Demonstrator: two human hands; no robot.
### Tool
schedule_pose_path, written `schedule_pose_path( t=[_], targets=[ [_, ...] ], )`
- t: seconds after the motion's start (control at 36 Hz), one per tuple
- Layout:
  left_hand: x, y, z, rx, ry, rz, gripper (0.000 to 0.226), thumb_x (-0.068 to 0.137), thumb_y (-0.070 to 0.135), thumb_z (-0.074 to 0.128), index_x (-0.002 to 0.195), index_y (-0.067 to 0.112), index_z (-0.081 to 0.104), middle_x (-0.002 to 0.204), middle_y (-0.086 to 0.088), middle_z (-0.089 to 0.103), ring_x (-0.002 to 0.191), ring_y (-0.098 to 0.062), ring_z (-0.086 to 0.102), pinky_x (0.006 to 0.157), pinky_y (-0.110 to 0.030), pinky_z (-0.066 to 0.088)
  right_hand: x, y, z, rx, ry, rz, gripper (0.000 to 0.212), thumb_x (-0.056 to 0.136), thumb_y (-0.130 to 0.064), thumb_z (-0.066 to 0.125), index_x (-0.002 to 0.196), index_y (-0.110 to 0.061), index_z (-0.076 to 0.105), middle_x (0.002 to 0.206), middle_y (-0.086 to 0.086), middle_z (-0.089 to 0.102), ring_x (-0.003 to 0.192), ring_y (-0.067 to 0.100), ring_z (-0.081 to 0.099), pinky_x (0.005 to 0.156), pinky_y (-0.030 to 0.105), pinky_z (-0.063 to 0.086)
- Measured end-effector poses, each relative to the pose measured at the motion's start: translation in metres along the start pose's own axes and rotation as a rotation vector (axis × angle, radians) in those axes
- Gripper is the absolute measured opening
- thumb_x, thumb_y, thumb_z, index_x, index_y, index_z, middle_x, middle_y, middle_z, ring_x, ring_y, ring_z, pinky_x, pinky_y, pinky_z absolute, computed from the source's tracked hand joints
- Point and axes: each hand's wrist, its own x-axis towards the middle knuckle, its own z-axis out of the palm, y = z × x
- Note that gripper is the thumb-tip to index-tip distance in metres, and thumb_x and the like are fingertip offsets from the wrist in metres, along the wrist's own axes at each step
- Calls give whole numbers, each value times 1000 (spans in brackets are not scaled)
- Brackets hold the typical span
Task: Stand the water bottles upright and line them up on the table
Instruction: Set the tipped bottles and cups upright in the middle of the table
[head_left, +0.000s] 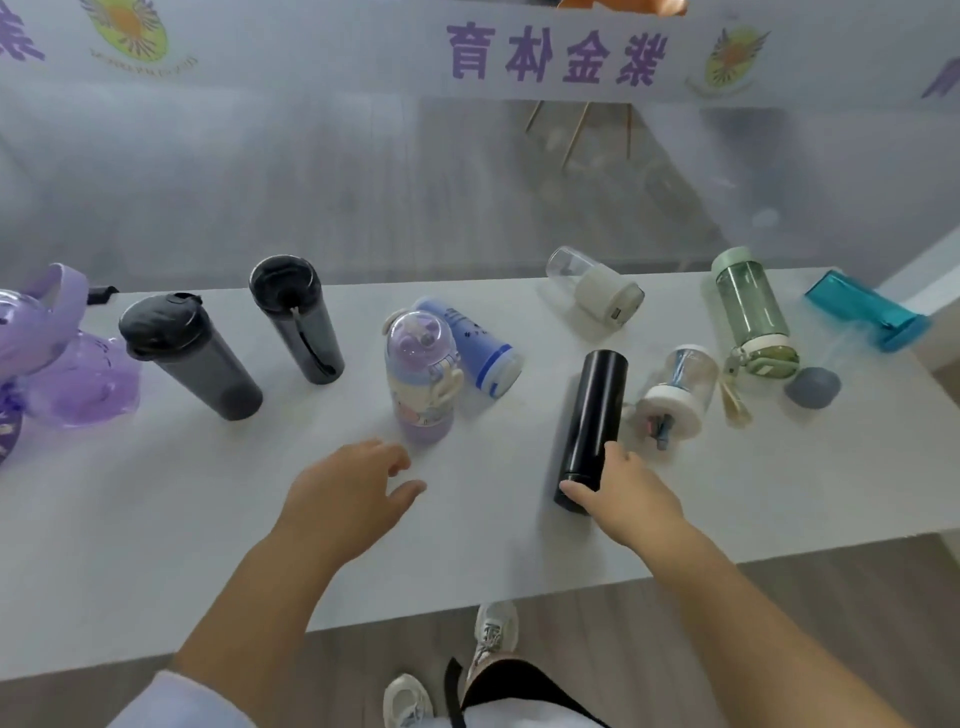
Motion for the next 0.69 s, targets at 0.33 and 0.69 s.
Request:
schedule_pose_path(
  t=[0.33,0.69],
  targets=[
    [34,63,40,49,-133,-5,37,90,49,48,119,27,54,118,9,59,101,-14,59,82,-28,48,33,17,32,290,-140,59,101,87,-45,56,145,-10,-18,145,22,26,117,37,48,96,45,45],
    [84,116,66,-37,-44,-101,33,89,45,53,115,25,58,114,8,62,100,-13,60,80,-28,48,59,66,-31,210,-61,-149,81,79,-42,53,144,-23,9,128,14,40,101,32,51,75,35,45]
  ],
)
